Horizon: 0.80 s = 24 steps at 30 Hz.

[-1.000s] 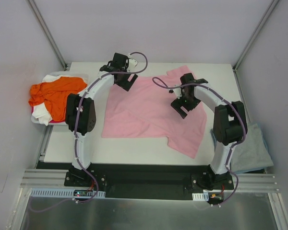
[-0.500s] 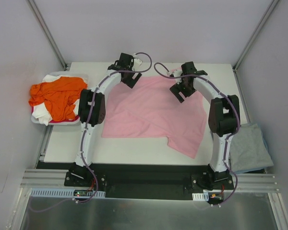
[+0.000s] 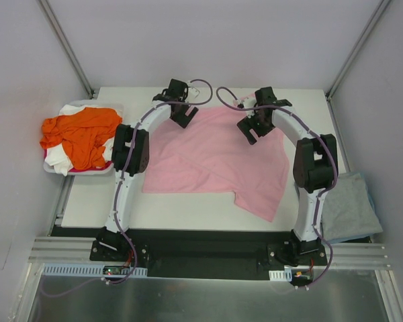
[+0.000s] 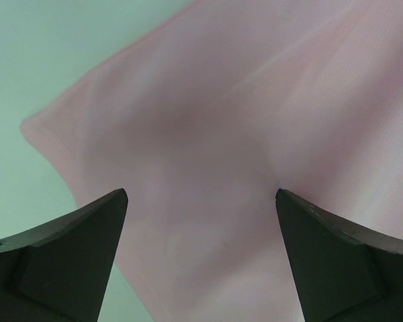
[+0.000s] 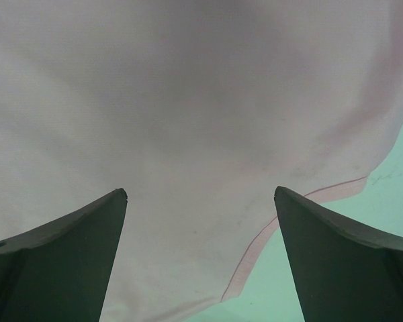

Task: Fold and stack the t-shirts
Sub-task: Flatten the tshirt out

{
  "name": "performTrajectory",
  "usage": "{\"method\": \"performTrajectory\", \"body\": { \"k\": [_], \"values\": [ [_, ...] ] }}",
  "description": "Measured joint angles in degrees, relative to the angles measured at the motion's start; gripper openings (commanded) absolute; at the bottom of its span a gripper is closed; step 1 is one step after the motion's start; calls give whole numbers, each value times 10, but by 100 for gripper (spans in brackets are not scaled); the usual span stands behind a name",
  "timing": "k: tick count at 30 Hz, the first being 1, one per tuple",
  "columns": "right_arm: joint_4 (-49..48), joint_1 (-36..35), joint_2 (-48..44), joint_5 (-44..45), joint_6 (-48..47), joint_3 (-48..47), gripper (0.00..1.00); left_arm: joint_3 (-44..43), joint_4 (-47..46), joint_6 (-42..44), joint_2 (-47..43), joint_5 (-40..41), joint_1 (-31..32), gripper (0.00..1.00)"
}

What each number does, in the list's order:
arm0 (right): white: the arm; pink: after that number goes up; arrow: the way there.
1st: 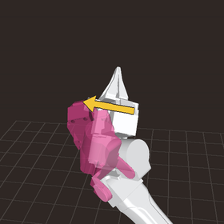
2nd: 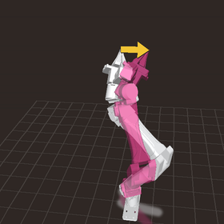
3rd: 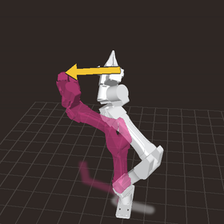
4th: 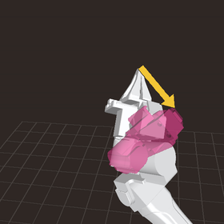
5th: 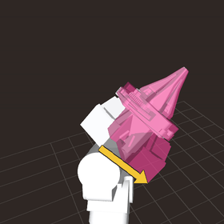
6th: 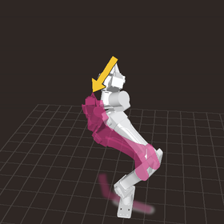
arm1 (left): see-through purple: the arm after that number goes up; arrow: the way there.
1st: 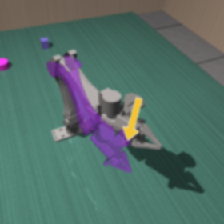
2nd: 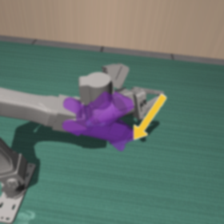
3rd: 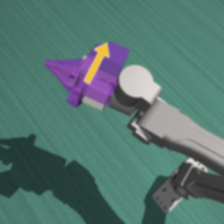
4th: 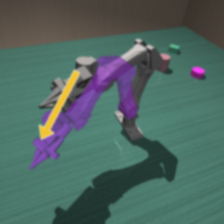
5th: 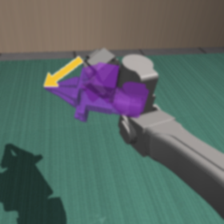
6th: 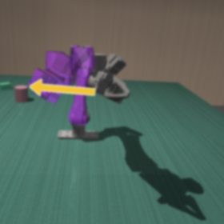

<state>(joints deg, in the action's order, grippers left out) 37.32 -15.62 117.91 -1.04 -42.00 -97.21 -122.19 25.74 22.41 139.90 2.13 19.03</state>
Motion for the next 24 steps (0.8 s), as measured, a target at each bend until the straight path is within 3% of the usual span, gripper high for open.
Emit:
{"method": "performTrajectory", "body": {
  "k": [6,18,24],
  "values": [
    [49,0,0,-19,-3,-14,97,78,0,0,-49,-1,1,93],
    [87,0,-18,-25,-12,0,96,216,-1,12,-261,-6,6,93],
    [129,0,-22,-38,-26,0,97,316,-2,26,-339,-5,45,93]
  ]
}}
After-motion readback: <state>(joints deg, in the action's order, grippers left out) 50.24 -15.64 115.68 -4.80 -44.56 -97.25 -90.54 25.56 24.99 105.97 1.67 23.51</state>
